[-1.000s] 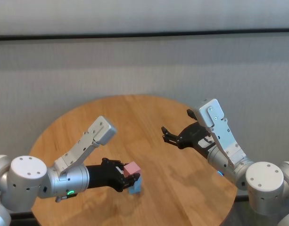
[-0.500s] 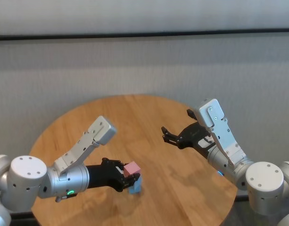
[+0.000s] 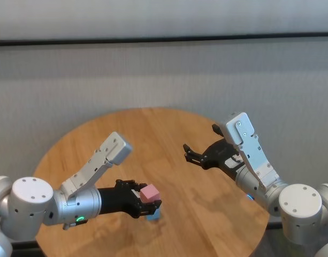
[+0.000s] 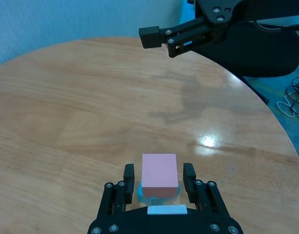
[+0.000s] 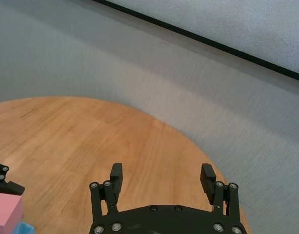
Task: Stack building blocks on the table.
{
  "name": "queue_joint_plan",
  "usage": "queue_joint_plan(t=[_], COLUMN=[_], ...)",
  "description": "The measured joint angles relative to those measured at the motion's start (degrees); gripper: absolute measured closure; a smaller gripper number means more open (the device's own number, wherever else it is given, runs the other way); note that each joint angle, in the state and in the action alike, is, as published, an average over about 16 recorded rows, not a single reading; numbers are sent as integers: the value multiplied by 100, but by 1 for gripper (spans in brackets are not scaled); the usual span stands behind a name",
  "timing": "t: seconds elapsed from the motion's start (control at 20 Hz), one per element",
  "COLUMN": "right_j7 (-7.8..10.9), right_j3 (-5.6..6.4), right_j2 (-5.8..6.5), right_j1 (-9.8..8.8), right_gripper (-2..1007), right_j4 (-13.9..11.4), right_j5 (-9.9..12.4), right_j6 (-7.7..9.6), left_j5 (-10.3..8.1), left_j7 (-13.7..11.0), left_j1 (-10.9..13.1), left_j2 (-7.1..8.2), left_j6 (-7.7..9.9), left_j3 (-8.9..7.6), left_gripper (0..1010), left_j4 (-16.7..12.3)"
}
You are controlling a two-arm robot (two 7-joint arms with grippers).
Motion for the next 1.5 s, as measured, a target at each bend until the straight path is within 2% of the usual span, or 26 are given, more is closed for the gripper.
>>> queue_joint_plan(t=[0.35, 0.65, 0.95, 1.15, 1.35, 1.5], right_j7=[0, 0, 0, 0, 0, 0], right_j3=[0, 0, 0, 0, 0, 0], right_j2=[0, 0, 0, 0, 0, 0], right_j1=[0, 0, 0, 0, 0, 0], right_gripper=[0, 1, 1, 1, 1, 1], right_j4=[0, 0, 0, 0, 0, 0], right_j5=[0, 0, 0, 0, 0, 0], right_j6=[0, 0, 0, 0, 0, 0], left_j5=[3, -21, -118, -202, -342, -429], left_j7=[-24, -65, -72, 6, 184, 422], left_j1=[0, 1, 19, 53, 127, 211], left_j2=[12, 33, 39, 33, 9, -4], left_j6=[-20, -65, -143, -214, -313, -427], left_j3=[3, -1, -52, -129, -311, -510], left_gripper=[159, 46, 10, 10, 10, 10], left_j4=[-14, -39, -56, -71, -126, -219])
